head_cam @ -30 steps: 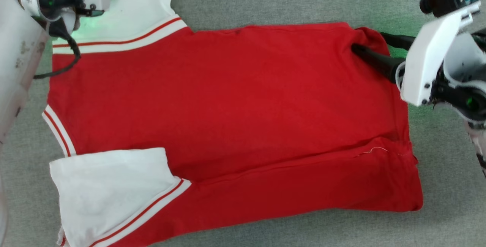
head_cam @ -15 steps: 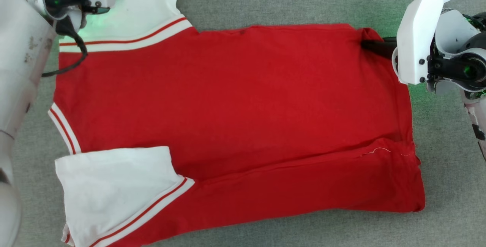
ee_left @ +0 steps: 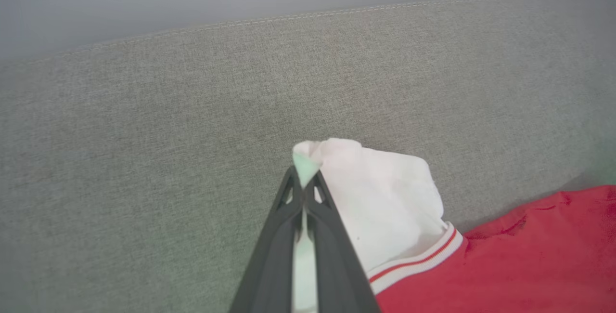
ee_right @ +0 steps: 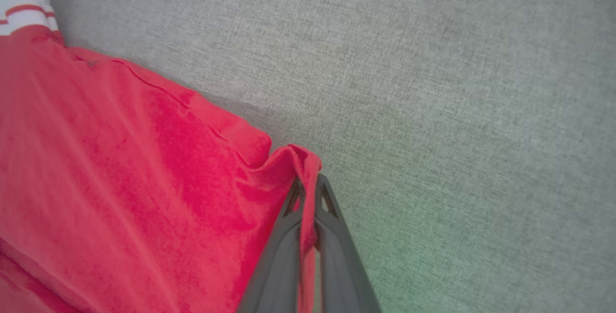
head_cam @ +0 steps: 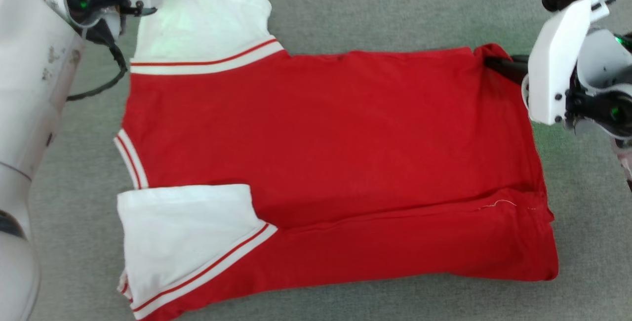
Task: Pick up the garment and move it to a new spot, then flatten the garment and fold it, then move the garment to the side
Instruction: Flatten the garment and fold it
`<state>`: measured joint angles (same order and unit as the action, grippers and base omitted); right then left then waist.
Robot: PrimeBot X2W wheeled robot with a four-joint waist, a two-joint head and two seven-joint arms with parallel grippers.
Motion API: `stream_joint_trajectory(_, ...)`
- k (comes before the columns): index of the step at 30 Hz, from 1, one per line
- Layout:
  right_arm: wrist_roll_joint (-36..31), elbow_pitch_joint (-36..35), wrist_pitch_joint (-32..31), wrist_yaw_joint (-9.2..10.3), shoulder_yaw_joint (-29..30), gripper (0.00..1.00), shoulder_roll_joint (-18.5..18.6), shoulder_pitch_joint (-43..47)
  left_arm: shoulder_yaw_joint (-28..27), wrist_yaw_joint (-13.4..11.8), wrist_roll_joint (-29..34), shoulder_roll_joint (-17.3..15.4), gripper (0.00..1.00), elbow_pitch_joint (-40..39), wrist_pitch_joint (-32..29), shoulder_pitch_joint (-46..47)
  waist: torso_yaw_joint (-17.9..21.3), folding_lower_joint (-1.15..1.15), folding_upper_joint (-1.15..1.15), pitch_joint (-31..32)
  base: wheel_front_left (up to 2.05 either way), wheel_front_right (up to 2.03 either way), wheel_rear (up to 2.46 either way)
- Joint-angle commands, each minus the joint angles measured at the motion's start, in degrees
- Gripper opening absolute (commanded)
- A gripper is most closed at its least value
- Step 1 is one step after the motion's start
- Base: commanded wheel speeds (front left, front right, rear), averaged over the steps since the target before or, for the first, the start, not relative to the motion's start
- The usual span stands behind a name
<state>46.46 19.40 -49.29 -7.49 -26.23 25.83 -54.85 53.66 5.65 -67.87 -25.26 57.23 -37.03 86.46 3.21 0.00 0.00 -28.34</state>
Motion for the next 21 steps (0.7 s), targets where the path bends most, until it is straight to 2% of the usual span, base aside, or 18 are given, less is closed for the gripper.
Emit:
stream_joint_trajectory(1,1.00,-0.69,1.03,0.00,-0.63,0.00,1.02,1.38,-0.21,0.59,-0.50,-0.16,0.00,-0.54,0.32,-1.21,-2.43,0.00,0.00,2.86,0.00,0.00,0.00)
stream_joint_trajectory(8,2.24,-3.85,4.22,0.00,-1.81,0.00,5.63,5.31,0.34,1.49,-1.24,-2.83,0.00,-5.27,-0.21,-3.99,-5.33,0.00,0.00,7.28,0.00,0.00,0.00)
stream_joint_trajectory(13,3.17,-5.81,5.26,0.00,-1.53,0.00,8.19,8.74,0.66,1.02,-1.66,-5.54,0.00,-10.12,-1.20,-6.65,-6.52,0.00,0.00,9.73,0.00,0.00,0.00)
stream_joint_trajectory(17,4.16,-8.22,5.78,0.00,-0.49,0.00,10.95,12.99,0.95,-1.93,-2.42,-8.99,0.00,-18.25,-3.16,-10.72,-7.70,0.00,0.00,11.67,0.00,0.00,0.00)
stream_joint_trajectory(21,4.48,-11.20,5.60,0.00,1.31,0.00,13.00,17.80,1.08,-7.31,-4.41,-13.68,0.00,-30.10,-5.90,-16.74,-8.35,0.00,0.00,13.05,0.00,0.00,0.00)
